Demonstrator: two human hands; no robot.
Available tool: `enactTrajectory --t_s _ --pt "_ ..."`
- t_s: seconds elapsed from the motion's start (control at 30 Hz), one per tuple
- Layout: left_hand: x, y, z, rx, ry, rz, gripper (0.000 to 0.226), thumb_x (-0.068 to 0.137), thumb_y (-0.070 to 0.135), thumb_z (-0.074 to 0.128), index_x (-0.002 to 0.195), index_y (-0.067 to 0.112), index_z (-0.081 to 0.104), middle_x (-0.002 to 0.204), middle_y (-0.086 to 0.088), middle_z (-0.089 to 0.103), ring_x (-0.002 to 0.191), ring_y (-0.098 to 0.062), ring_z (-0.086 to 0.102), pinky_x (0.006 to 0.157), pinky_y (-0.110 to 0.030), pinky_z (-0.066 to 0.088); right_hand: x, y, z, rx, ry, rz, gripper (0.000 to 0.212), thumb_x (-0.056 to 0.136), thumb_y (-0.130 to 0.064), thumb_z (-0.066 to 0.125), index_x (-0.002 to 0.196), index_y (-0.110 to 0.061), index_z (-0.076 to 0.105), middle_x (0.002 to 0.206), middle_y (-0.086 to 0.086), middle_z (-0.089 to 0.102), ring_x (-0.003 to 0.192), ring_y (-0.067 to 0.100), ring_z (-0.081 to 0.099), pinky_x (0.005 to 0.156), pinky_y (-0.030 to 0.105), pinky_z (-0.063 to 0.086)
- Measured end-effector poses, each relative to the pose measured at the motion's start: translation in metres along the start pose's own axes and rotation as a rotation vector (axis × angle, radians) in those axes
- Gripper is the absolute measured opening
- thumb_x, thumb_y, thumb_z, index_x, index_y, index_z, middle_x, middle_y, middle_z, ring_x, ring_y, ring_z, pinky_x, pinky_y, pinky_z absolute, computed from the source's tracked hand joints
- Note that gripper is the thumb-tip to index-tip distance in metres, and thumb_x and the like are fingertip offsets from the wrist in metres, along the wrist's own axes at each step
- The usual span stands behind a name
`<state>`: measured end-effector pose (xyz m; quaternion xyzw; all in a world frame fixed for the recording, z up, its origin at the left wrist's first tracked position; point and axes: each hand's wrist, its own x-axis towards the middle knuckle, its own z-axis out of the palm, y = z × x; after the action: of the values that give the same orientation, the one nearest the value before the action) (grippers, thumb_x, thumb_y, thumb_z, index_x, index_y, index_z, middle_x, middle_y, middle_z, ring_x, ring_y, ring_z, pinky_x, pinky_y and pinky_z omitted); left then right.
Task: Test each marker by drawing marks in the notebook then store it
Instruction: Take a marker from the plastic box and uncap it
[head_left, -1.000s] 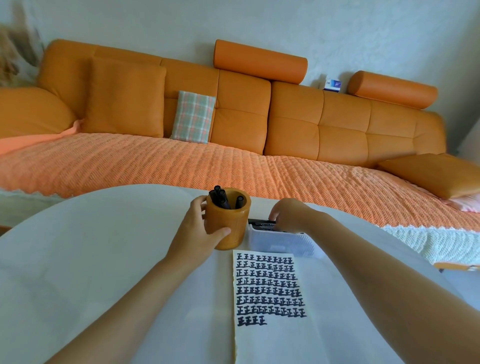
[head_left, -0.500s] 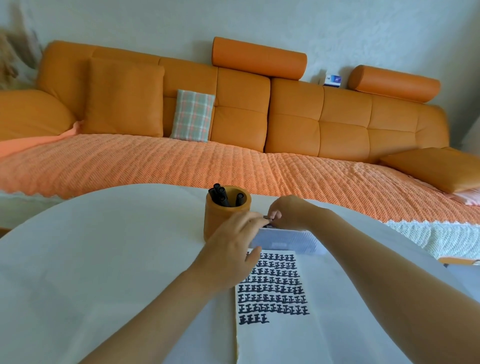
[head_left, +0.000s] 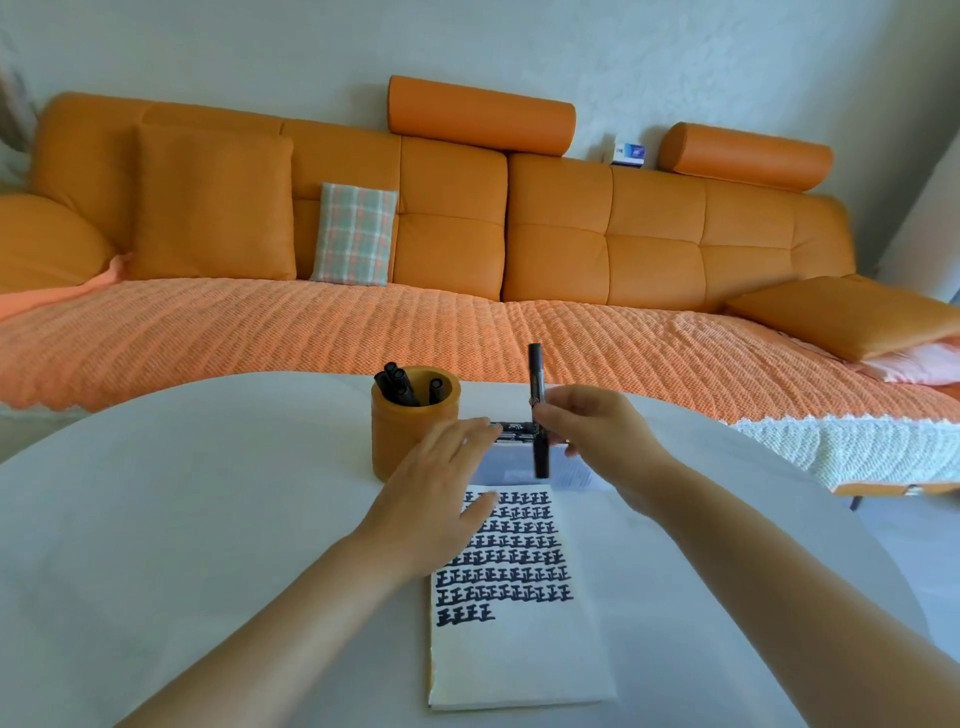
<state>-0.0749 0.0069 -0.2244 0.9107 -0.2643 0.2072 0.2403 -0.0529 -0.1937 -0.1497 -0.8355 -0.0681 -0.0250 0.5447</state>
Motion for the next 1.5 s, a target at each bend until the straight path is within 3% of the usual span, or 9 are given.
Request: enactTrajectory --t_s 0.23,0.33,0.43,0.67,0.8,0.93,1.07,1.2,1.5 --pt "-0.004 0.027 -0.005 -0.206 0.056 -0.006 0.038 0.098 0.042 0.044 0.135 0.034 0.046 0.123 0.020 0.054 0.114 -0.001 0.050 0.089 -0.023 0.047 -0.040 0.015 -0.007 0.578 -0.080 0.170 0.014 0.089 0.009 0.060 0.096 -0.004 0.059 0.085 0.018 0.067 0.084 0.029 0.070 0.076 0.036 0.058" --pt "-0.011 0.033 -0.005 -0.174 0.075 -0.009 0.034 0.097 0.035 0.052 0.132 0.034 0.049 0.110 0.022 0.054 0.096 -0.004 0.055 0.074 -0.025 0.051 -0.047 0.017 -0.010 0.602 -0.144 0.174 0.019 0.087 0.010 0.063 0.098 -0.004 0.059 0.090 0.020 0.069 0.089 0.032 0.072 0.081 0.039 0.060" --pt "-0.021 0.035 -0.007 -0.133 0.085 -0.026 0.024 0.097 0.027 0.054 0.120 0.029 0.056 0.098 0.024 0.051 0.087 -0.002 0.054 0.066 -0.021 0.048 -0.052 0.021 -0.013 0.440 -0.175 0.148 0.018 0.084 0.004 0.071 0.096 -0.006 0.065 0.085 0.016 0.070 0.084 0.030 0.072 0.080 0.041 0.058" --pt "-0.040 0.040 -0.016 -0.031 0.012 -0.025 0.019 0.093 0.026 0.062 0.111 0.025 0.059 0.099 0.020 0.055 0.083 0.001 0.052 0.066 -0.009 0.040 -0.060 0.022 -0.019 -0.051 -0.194 -0.063 0.002 0.083 -0.015 0.076 0.081 -0.016 0.077 0.066 -0.011 0.066 0.060 0.007 0.054 0.061 0.021 0.045" --pt "-0.047 0.036 -0.018 -0.004 0.013 -0.022 0.018 0.089 0.022 0.066 0.106 0.023 0.061 0.096 0.022 0.050 0.081 0.002 0.047 0.064 -0.005 0.033 -0.064 0.024 -0.013 -0.415 -0.267 -0.193 0.013 0.086 -0.022 0.072 0.096 -0.030 0.074 0.077 -0.017 0.068 0.061 -0.002 0.056 0.063 0.012 0.044" --pt "-0.050 0.037 -0.019 -0.029 0.044 -0.011 0.021 0.086 0.023 0.070 0.106 0.022 0.063 0.093 0.022 0.053 0.079 0.003 0.048 0.064 -0.003 0.033 -0.070 0.023 0.002 -0.610 -0.365 -0.339 0.025 0.091 -0.015 0.049 0.102 -0.030 0.067 0.074 -0.011 0.059 0.063 0.006 0.054 0.059 0.024 0.045" --pt "-0.049 0.036 -0.021 -0.094 0.090 -0.031 0.021 0.087 0.027 0.068 0.107 0.025 0.062 0.090 0.029 0.049 0.079 0.007 0.051 0.064 -0.005 0.036 -0.071 0.023 0.017 -0.659 -0.364 -0.436 0.025 0.101 -0.039 0.048 0.094 -0.019 0.060 0.081 -0.005 0.059 0.072 0.012 0.053 0.065 0.037 0.047" --pt "-0.047 0.029 -0.019 -0.116 0.020 -0.026 0.018 0.089 0.030 0.066 0.106 0.027 0.063 0.090 0.032 0.048 0.084 0.001 0.053 0.066 -0.011 0.041 -0.068 0.025 0.019 -0.791 -0.315 -0.499 0.030 0.101 -0.050 0.042 0.116 -0.033 0.062 0.090 -0.011 0.069 0.078 0.011 0.060 0.065 0.035 0.048" --pt "-0.050 0.024 -0.017 -0.036 -0.059 0.013 0.016 0.092 0.035 0.060 0.106 0.027 0.063 0.098 0.014 0.063 0.091 -0.005 0.054 0.068 -0.029 0.049 -0.071 0.037 0.031 -0.917 -0.284 -0.585 0.025 0.102 -0.036 0.037 0.099 -0.024 0.058 0.084 -0.008 0.063 0.069 0.018 0.052 0.060 0.037 0.044"
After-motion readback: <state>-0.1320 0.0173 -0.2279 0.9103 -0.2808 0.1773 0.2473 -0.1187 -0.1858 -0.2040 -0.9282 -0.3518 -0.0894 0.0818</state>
